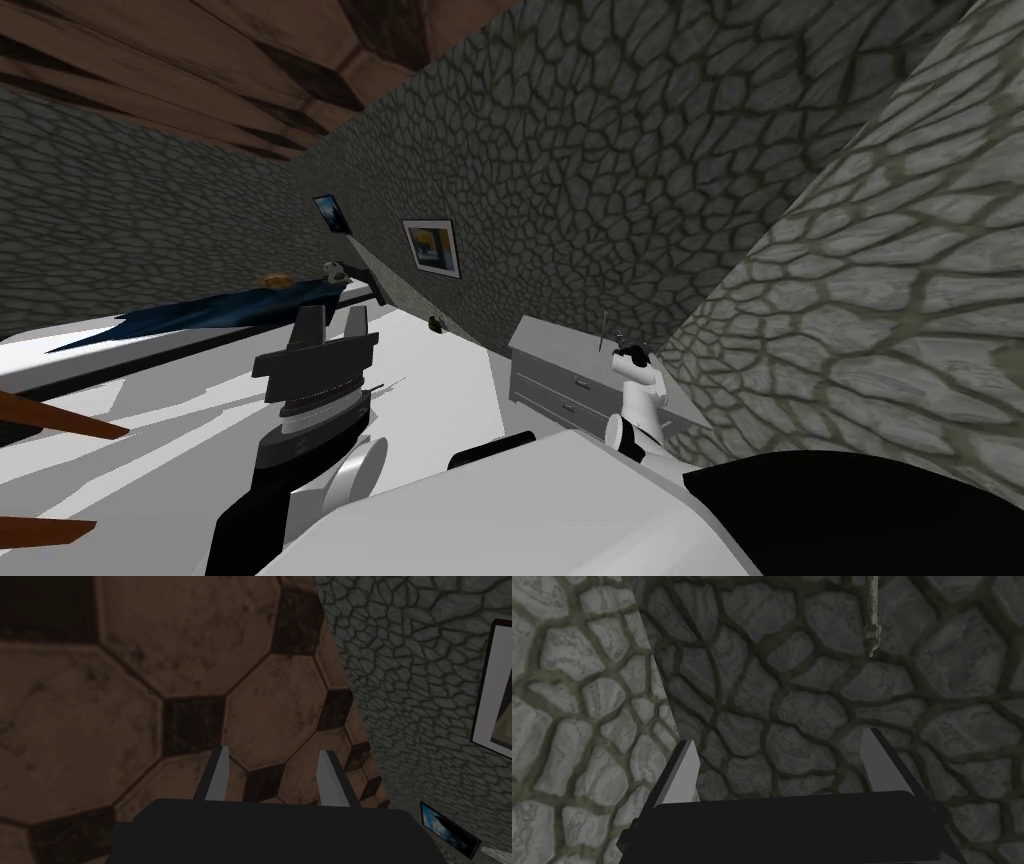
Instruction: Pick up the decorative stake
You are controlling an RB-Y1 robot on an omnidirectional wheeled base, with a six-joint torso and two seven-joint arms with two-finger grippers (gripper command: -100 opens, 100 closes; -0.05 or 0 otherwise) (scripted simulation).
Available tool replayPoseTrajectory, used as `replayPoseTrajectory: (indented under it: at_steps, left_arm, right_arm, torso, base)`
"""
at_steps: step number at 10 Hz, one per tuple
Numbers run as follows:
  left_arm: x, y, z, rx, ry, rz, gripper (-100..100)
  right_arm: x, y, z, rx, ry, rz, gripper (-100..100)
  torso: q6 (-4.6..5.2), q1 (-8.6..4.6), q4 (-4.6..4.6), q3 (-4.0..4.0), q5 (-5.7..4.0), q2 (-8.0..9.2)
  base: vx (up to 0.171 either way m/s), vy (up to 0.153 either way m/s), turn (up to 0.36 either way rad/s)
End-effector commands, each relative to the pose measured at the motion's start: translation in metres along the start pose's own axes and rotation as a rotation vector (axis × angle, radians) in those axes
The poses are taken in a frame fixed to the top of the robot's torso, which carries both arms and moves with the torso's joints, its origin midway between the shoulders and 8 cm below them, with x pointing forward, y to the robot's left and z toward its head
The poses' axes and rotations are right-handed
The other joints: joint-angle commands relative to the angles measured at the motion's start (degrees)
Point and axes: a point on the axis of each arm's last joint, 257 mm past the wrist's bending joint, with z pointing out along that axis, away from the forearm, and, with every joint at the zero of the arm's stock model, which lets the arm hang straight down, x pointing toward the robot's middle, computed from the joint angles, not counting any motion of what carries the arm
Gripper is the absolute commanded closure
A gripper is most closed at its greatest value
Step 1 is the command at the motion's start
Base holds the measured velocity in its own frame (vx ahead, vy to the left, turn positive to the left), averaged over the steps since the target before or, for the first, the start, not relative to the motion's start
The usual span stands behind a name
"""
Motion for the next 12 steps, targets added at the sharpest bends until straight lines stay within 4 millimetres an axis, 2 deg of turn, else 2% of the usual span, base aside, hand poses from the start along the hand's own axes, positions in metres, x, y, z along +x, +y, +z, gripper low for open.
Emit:
replayPoseTrajectory:
  at_steps: [1,3,4,5,6,8,9,12]
  left_arm:
    - [0.0,0.0,0.0,0.0,0.0,0.0,0]
    - [0.0,0.0,0.0,0.0,0.0,0.0,0]
    - [0.0,0.0,0.0,0.0,0.0,0.0,0]
    - [0.0,0.0,0.0,0.0,0.0,0.0,0]
    - [0.0,0.0,0.0,0.0,0.0,0.0,0]
    - [0.0,0.0,0.0,0.0,0.0,0.0,0]
    - [0.0,0.0,0.0,0.0,0.0,0.0,0]
    - [0.0,0.0,0.0,0.0,0.0,0.0,0]
  right_arm:
    - [0.008,-0.006,0.0,0.013,0.024,-0.023,-100]
    - [0.035,-0.024,0.003,0.053,0.105,-0.065,-100]
    - [0.039,-0.024,0.003,0.052,0.113,-0.078,-100]
    - [0.054,-0.031,0.003,0.066,0.154,-0.101,-100]
    - [0.054,-0.031,0.003,0.066,0.154,-0.101,-100]
    - [0.079,-0.043,0.001,0.086,0.226,-0.14,-100]
    - [0.079,-0.043,0.001,0.086,0.226,-0.14,-100]
    - [0.104,-0.055,-0.002,0.099,0.3,-0.178,-100]
  torso:
    - [0.0,0.0,0.0,0.0,0.0,0.0]
    - [0.02,-0.05,-0.01,-0.01,-0.01,-0.02]
    - [0.0,-0.16,-0.02,-0.07,-0.02,-0.12]
    - [0.04,-0.09,-0.03,-0.04,-0.03,-0.06]
    - [0.02,-0.03,-0.01,-0.02,-0.01,-0.03]
    - [0.03,-0.07,0.01,0.02,-0.01,0.05]
    - [0.03,-0.18,0.0,0.0,-0.04,0.01]
    - [0.06,-0.13,0.0,0.02,-0.03,0.06]
  base:
    - [0.065,-0.052,0.095]
    - [0.093,-0.078,0.185]
    - [0.077,-0.072,0.113]
    - [0.07,-0.054,0.149]
    - [0.052,-0.053,0.059]
    - [0.058,-0.091,0.128]
    - [0.055,-0.089,0.08]
    - [0.051,-0.084,0.104]
